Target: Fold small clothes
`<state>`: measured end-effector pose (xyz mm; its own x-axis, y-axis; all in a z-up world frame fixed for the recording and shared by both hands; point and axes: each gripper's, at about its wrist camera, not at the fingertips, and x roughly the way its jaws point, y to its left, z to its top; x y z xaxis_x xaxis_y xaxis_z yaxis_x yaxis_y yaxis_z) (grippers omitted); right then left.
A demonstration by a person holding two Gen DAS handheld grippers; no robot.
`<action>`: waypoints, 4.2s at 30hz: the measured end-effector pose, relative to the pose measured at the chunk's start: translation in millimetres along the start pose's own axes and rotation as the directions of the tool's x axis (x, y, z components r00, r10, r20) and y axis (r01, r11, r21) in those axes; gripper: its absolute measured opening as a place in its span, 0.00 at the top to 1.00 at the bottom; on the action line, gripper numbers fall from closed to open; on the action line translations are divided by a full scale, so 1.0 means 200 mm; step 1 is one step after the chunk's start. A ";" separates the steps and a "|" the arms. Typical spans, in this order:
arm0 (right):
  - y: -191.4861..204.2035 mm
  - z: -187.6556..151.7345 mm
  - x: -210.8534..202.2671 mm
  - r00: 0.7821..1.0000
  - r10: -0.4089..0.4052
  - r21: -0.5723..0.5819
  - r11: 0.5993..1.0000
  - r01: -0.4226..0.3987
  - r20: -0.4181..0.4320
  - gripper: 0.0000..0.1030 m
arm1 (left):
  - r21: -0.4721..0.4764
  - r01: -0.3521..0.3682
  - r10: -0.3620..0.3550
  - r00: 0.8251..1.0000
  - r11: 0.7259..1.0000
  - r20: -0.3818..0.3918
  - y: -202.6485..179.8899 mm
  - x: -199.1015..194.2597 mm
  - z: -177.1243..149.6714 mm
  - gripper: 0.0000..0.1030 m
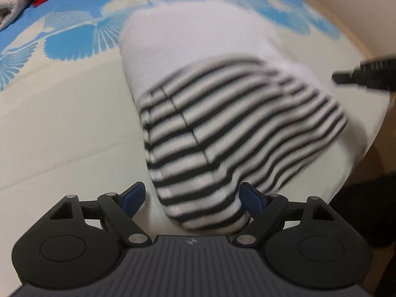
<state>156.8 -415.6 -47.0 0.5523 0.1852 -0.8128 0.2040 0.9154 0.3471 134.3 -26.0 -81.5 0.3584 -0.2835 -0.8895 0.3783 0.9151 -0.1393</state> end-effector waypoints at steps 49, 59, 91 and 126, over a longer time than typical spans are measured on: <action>0.30 0.39 0.37 0.959 0.223 0.154 0.956 -0.250 0.175 0.99 | -0.135 0.102 -0.071 0.974 0.986 0.214 0.06 -0.07 0.16 0.17; 0.29 0.35 0.41 0.988 -0.106 0.089 0.991 0.097 0.109 0.94 | -0.068 -0.017 0.019 0.999 0.998 0.030 0.04 0.06 0.11 0.13; 0.19 0.16 0.42 0.991 0.088 -0.036 0.995 -0.092 -0.098 0.35 | -0.404 0.151 -0.088 0.981 0.902 0.170 0.36 0.24 0.50 0.17; 0.83 0.37 0.72 0.993 0.107 -0.072 0.992 -0.103 0.057 0.94 | -0.197 -0.078 0.108 0.983 0.977 0.149 0.61 0.05 0.55 0.47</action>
<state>329.8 -264.0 -71.9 0.6160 0.2614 -0.7431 0.0872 0.9149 0.3942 277.1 51.1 -60.1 0.5203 -0.2222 -0.8246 0.1737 0.9729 -0.1526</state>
